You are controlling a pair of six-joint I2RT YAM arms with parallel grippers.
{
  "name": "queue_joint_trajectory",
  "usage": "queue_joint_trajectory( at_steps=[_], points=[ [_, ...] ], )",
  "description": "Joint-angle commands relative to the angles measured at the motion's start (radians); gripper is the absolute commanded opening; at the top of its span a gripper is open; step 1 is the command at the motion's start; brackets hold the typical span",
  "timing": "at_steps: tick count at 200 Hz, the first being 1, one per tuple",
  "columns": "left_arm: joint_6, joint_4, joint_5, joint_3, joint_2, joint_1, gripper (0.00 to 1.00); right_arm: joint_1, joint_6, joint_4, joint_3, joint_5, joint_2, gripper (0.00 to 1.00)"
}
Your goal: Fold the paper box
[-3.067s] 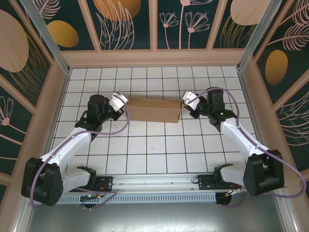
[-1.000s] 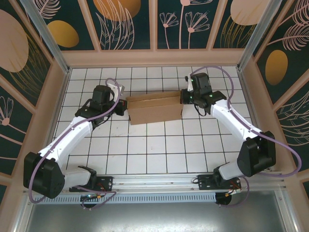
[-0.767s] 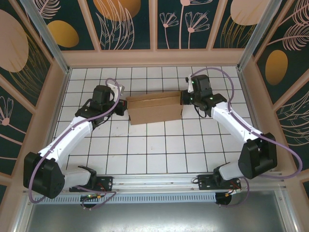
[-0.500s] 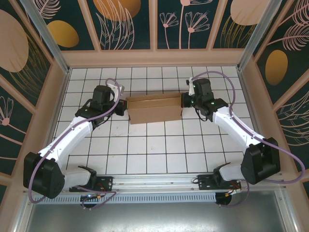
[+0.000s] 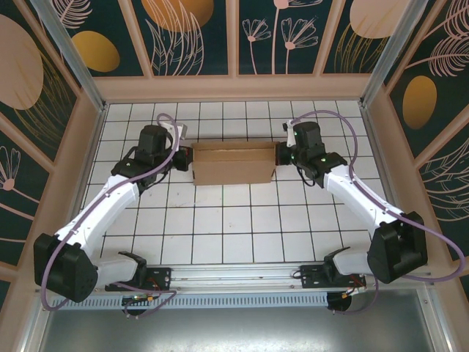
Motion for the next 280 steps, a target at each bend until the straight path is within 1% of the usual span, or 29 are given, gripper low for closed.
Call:
queue_joint_trajectory(
  at_steps=[1,41,68,103,111,152,222,280],
  points=[
    [-0.044,0.005,0.044,0.020,0.014,0.000,0.00,0.018,-0.003,-0.063,-0.024,0.011,0.006,0.00],
    [-0.058,0.027,0.042,-0.029,0.031,0.000,0.00,0.021,-0.007,-0.069,-0.019,0.013,0.009,0.00],
    [-0.055,0.023,0.011,-0.039,0.032,0.000,0.00,0.025,-0.008,-0.074,-0.016,0.013,0.018,0.00],
    [-0.013,0.009,-0.038,-0.039,0.023,0.000,0.00,0.033,-0.011,-0.076,-0.006,0.021,0.025,0.00],
    [-0.004,0.009,-0.047,-0.067,0.020,0.000,0.00,0.033,-0.011,-0.077,-0.002,0.022,0.025,0.00],
    [0.013,0.030,-0.055,-0.116,0.002,0.000,0.00,0.038,-0.015,-0.076,-0.007,0.034,0.018,0.00],
    [-0.015,0.075,-0.024,-0.168,-0.011,0.000,0.00,0.048,0.006,-0.016,-0.101,0.070,-0.019,0.00],
    [-0.031,0.102,-0.018,-0.207,-0.011,-0.003,0.00,0.059,0.100,0.071,-0.200,0.078,-0.062,0.00]
  ],
)
